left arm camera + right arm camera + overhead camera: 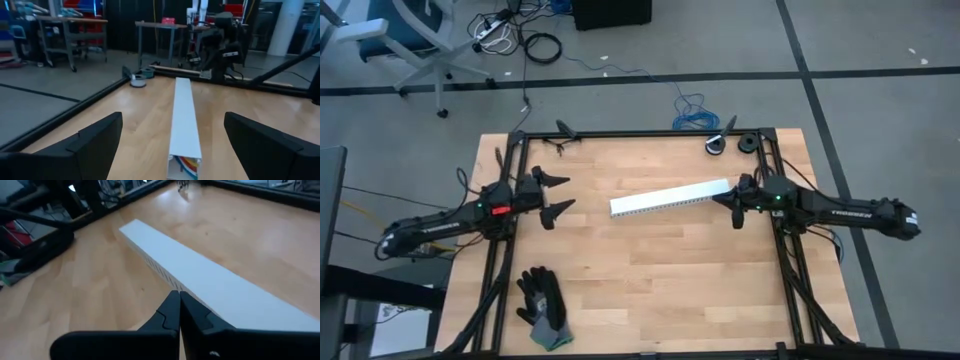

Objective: Ziptie cables
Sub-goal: Return to Home Position

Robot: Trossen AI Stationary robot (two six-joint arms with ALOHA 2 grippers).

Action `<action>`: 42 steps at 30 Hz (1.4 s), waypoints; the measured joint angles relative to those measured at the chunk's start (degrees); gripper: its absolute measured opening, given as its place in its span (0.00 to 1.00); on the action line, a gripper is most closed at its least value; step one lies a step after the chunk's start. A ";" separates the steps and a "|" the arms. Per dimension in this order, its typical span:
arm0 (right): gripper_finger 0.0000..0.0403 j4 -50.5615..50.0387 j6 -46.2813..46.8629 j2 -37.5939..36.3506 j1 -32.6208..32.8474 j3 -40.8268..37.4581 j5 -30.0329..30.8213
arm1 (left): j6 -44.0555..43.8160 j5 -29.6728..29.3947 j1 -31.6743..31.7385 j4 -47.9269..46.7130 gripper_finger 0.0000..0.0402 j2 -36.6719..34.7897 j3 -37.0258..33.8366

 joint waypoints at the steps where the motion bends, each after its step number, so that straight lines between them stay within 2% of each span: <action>1: 0.00 -1.56 -0.01 -1.99 0.00 0.00 0.10 | 0.03 -0.41 -0.01 -2.39 0.90 -2.55 0.00; 3: 0.00 -4.09 0.01 -6.17 0.00 0.00 0.60 | -0.07 -1.00 0.01 -6.82 0.90 -7.64 0.00; 6: 0.00 -7.09 -0.01 -12.27 0.02 -0.02 2.78 | 0.54 -1.27 -0.01 -8.02 0.90 -7.82 0.80; 10: 0.00 -4.16 -2.84 -18.67 0.02 -0.83 6.90 | 1.10 -2.68 -0.01 -8.43 0.90 -7.93 1.15; 14: 0.00 3.84 -6.15 -17.99 -0.02 -3.50 8.78 | 1.12 -3.74 -0.01 -7.36 0.90 -7.91 0.55; 20: 0.00 4.09 -5.84 -16.88 -0.04 -3.52 10.23 | 1.34 -4.02 -0.01 -6.74 0.90 -7.88 0.26; 32: 0.00 3.90 -6.13 -13.38 -0.02 -3.54 6.92 | 1.08 -3.87 -0.01 -5.84 0.90 -7.77 0.00; 42: 0.00 4.35 -6.15 -13.24 -0.02 -3.56 6.95 | 1.07 -3.89 -0.01 0.79 0.90 -7.77 -0.02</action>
